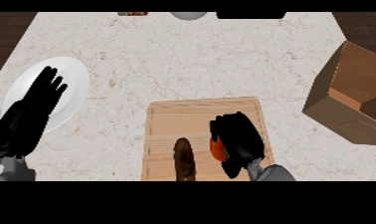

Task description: Pick the tomato from the cutting board and place it in the cardboard box

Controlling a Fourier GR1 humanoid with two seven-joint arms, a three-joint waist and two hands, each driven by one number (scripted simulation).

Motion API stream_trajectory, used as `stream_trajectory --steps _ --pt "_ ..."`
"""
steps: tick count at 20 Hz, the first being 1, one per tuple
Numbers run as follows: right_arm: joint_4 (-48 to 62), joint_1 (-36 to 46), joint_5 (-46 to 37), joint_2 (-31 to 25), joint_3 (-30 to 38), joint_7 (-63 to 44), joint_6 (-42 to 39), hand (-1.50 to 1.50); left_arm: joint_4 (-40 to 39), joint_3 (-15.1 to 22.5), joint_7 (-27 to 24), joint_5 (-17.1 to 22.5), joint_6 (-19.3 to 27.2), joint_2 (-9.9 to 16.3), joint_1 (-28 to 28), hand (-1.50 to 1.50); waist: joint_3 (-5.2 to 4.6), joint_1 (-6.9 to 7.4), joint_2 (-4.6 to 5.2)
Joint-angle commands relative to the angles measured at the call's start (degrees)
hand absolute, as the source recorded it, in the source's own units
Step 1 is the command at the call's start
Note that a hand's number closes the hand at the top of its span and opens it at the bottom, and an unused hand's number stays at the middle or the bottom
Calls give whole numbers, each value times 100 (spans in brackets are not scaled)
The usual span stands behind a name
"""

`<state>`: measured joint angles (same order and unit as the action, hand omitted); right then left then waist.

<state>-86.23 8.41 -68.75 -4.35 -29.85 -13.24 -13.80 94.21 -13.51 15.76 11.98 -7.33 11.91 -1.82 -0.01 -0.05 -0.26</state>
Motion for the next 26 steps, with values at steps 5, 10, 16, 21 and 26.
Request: stream_trajectory --steps 5,10,16,21,26 --pt "-1342 -1699 599 -1477 38 917 -516 150 82 22 126 2 26 -10 -59 0 0 -59 12" --pt "-1895 -1452 423 -1490 511 775 -514 150 448 -1 137 15 -91 -9 279 0 1 10 18" --pt "-4353 -2170 508 -1794 241 558 -893 150 152 54 16 -153 100 -143 120 0 -4 -72 -2" --pt "-5994 -2268 891 -1672 798 45 -1269 150 -73 -211 -47 89 -120 59 109 0 -11 -91 -4" --pt "-6374 -1840 1168 -1264 1565 -368 -1388 150 127 -68 168 -65 64 -8 39 0 -9 -111 -8"
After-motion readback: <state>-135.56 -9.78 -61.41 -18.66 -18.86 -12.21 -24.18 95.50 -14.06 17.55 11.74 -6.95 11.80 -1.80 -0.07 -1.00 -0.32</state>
